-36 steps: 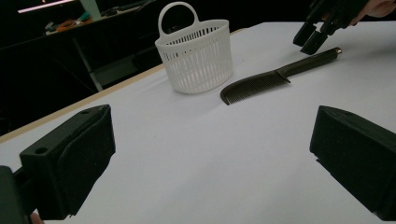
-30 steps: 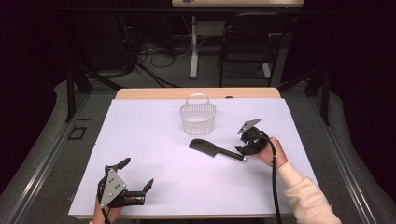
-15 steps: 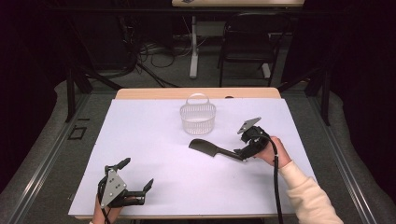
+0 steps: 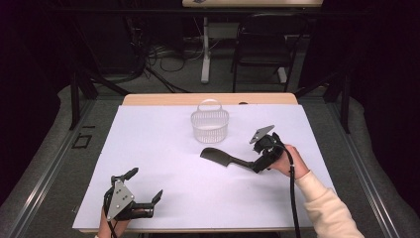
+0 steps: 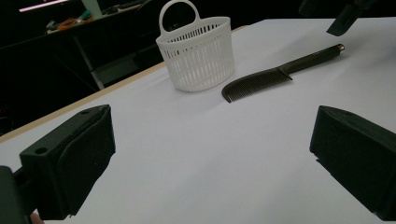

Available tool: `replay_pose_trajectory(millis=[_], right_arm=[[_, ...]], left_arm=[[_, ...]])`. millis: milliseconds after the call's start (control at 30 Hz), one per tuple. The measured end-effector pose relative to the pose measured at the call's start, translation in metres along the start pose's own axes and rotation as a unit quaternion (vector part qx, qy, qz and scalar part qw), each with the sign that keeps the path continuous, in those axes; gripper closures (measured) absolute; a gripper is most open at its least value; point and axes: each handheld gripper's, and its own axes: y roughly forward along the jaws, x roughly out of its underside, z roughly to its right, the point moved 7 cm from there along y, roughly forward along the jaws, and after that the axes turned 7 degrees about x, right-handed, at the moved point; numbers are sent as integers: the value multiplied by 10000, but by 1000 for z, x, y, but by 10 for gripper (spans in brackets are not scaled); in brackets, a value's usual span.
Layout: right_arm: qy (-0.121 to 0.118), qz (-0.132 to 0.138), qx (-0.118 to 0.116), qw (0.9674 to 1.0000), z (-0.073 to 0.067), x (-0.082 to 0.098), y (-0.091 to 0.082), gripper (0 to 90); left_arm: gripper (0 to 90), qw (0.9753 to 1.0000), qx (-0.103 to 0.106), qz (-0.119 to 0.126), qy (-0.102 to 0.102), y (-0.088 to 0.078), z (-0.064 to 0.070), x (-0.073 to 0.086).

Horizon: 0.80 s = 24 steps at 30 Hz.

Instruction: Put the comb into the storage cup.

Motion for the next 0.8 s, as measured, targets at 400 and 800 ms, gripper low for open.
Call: replay_pose_trajectory(millis=[400, 800], right_arm=[[-241, 48, -89, 9997, -11, -11, -1, 0], [-418, -5, -126, 9990, -23, -20, 4, 0]], left_arm=[[1, 10000, -4, -8, 3, 1, 0, 0], [1, 10000, -11, -29, 11, 1, 0, 0]])
